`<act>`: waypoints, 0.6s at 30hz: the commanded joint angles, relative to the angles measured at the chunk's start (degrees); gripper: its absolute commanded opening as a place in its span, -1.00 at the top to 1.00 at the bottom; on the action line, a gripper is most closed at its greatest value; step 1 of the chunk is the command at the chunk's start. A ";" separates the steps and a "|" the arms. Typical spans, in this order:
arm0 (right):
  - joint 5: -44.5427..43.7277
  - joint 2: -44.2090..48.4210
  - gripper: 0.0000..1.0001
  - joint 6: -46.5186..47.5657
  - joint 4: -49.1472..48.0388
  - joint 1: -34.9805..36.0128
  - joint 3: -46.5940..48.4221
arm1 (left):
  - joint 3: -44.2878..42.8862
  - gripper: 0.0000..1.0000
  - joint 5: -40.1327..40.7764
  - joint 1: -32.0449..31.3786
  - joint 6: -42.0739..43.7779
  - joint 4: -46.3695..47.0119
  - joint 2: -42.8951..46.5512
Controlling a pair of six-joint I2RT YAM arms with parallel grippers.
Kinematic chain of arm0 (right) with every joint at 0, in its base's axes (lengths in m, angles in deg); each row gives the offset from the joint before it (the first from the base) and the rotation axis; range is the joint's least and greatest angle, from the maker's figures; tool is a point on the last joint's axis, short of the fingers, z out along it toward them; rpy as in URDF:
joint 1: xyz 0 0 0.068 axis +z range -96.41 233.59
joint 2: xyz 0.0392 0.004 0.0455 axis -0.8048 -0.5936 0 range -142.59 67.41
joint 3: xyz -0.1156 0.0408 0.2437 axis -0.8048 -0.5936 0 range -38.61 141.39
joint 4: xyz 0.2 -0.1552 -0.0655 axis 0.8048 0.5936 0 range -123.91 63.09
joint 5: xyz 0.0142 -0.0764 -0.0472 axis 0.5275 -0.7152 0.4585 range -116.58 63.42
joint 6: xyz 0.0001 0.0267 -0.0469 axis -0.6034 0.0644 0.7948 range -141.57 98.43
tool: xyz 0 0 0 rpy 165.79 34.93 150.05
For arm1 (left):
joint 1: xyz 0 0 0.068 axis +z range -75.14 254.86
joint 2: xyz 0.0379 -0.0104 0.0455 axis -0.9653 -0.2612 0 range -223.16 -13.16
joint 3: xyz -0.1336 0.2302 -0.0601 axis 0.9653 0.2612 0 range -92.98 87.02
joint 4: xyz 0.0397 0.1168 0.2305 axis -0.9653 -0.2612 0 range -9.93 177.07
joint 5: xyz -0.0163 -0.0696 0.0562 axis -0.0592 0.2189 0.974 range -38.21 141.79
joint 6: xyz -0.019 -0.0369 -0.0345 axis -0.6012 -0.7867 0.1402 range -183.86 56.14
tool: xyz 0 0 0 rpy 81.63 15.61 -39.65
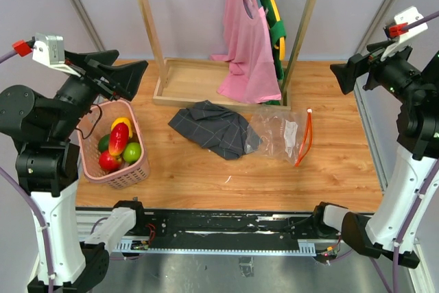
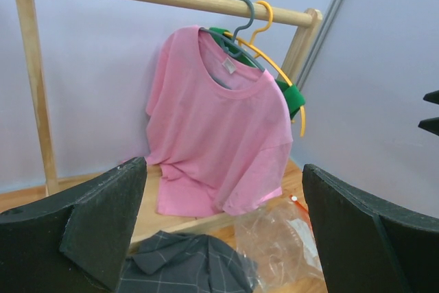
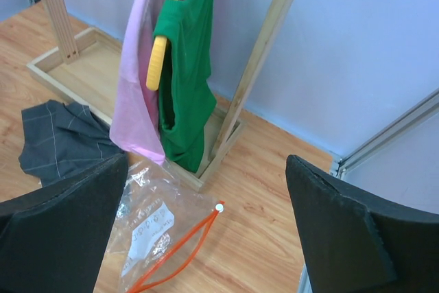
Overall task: Open the zip-top bag and remove the fake food
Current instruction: Reset both arms
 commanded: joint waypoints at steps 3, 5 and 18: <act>0.37 -1.19 -0.97 -3.01 5.16 -0.98 9.17 | -2.12 -0.99 -3.07 0.31 -1.11 -0.29 -1.43; 0.84 -1.60 -0.97 -3.71 5.98 -0.94 12.16 | -2.08 -0.99 -3.67 0.31 -2.19 0.52 -1.22; 1.03 -0.79 -0.97 -2.01 7.33 -1.03 11.75 | -0.74 -0.99 -4.40 0.31 -2.61 0.94 0.06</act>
